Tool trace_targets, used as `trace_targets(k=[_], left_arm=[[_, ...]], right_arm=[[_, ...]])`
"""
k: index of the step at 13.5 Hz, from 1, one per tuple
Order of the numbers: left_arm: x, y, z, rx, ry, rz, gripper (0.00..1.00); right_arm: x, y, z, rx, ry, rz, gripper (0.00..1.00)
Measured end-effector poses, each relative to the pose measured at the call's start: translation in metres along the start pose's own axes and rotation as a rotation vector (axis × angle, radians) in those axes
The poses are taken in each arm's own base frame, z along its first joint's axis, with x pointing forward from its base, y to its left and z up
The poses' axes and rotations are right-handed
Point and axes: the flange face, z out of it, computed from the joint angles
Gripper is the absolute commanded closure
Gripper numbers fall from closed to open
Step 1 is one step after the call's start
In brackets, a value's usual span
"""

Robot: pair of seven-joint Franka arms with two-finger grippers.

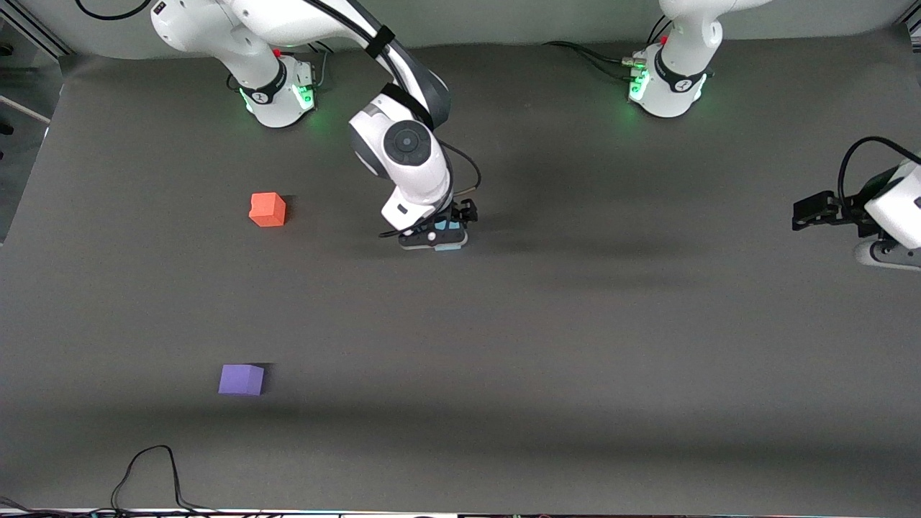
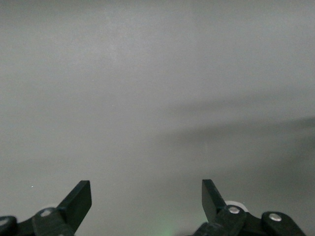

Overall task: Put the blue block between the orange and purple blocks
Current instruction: 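Withdraw the left gripper while the right gripper reaches the blue cube, then close the right gripper on the blue cube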

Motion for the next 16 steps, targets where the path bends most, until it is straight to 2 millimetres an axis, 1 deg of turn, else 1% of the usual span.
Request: trace_targets(k=[2, 5, 7, 8, 14, 15, 16], left_arm=[[-0.004, 0.008, -0.007, 0.004, 0.005, 0.011, 0.0], [-0.007, 0.019, -0.015, 0.021, 0.014, 0.022, 0.0], [-0.012, 0.021, -0.019, 0.024, 0.008, 0.021, 0.0], [-0.014, 0.02, -0.021, 0.024, 0.009, 0.019, 0.0], [-0.017, 0.02, -0.023, 0.019, -0.002, 0.017, 0.0], [-0.017, 0.02, -0.023, 0.019, -0.002, 0.018, 0.0], [-0.017, 0.021, -0.023, 0.018, -0.002, 0.019, 0.0]], right_arm=[[-0.022, -0.005, 0.025, -0.002, 0.003, -0.007, 0.0], [-0.035, -0.004, 0.043, -0.009, 0.002, -0.018, 0.0], [-0.037, -0.003, 0.05, -0.011, 0.004, -0.02, 0.0], [-0.035, -0.001, 0.052, -0.01, 0.008, -0.016, 0.0], [-0.035, 0.003, 0.073, -0.023, 0.016, -0.026, 0.0], [-0.036, 0.003, 0.076, -0.025, 0.015, -0.028, 0.05], [-0.036, 0.003, 0.078, -0.027, 0.016, -0.029, 0.21]])
